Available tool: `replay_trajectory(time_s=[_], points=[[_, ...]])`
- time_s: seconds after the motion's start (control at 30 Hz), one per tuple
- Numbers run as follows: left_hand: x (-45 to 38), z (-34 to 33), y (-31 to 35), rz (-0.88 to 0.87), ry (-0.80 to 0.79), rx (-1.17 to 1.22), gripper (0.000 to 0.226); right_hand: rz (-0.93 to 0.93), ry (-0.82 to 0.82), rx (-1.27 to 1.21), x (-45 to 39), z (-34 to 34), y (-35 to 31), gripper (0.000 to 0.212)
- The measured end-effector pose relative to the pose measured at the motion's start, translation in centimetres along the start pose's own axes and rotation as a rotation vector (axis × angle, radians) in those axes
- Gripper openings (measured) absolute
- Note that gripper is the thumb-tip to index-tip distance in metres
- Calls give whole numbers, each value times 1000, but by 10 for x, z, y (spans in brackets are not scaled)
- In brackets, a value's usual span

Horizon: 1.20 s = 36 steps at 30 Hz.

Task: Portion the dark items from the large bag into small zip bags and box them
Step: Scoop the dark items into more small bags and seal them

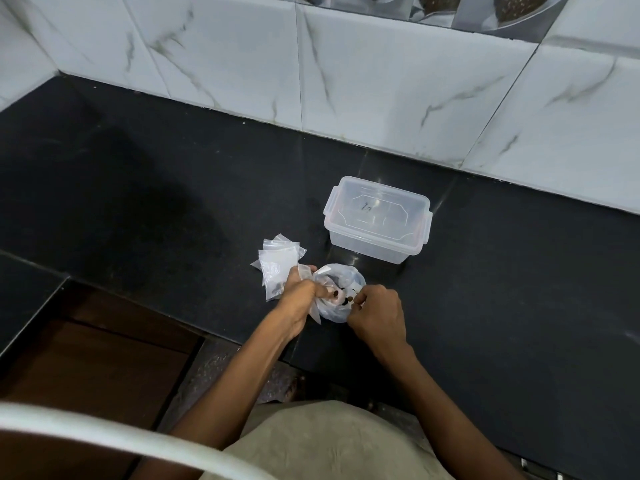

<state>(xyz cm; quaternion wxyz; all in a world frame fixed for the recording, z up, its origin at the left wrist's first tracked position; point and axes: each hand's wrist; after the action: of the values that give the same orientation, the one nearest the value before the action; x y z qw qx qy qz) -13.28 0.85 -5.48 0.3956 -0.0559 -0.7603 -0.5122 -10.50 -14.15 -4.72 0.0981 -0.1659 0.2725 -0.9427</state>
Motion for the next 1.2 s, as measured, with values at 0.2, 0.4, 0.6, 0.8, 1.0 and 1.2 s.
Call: replay_trajectory(time_s=[0.2,0.4,0.6,0.8,1.0,1.2], points=[[-4,2,-7,-7,-91,55,38,-11,-4,17,3,1,-3,2],[-3,-3,-3,-40,-65,79,51,-10,-44,64,2,6,-8,8],[9,-13,-2,-90,30,-43,76,27,-32,101,0,3,-11,10],[6,-19,-2,-94,133,-21,68,38,-36,108,1,6,-12,12],[3,-14,1,-82,138,-112,46,82,-23,106,0,8,-9,8],[3,-17,-1,-108,209,-238,44,202,79,77,-1,5,4,12]])
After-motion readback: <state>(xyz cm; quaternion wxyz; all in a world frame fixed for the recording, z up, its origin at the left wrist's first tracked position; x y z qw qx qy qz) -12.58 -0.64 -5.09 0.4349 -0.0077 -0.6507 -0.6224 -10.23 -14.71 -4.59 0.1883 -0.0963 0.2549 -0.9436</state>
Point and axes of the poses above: each hand's wrist, its own x-axis away from the middle knuckle, its own z-axis out of the back of the hand, y = z × x, and after that the axes turned 2 degrees about z, right-handed
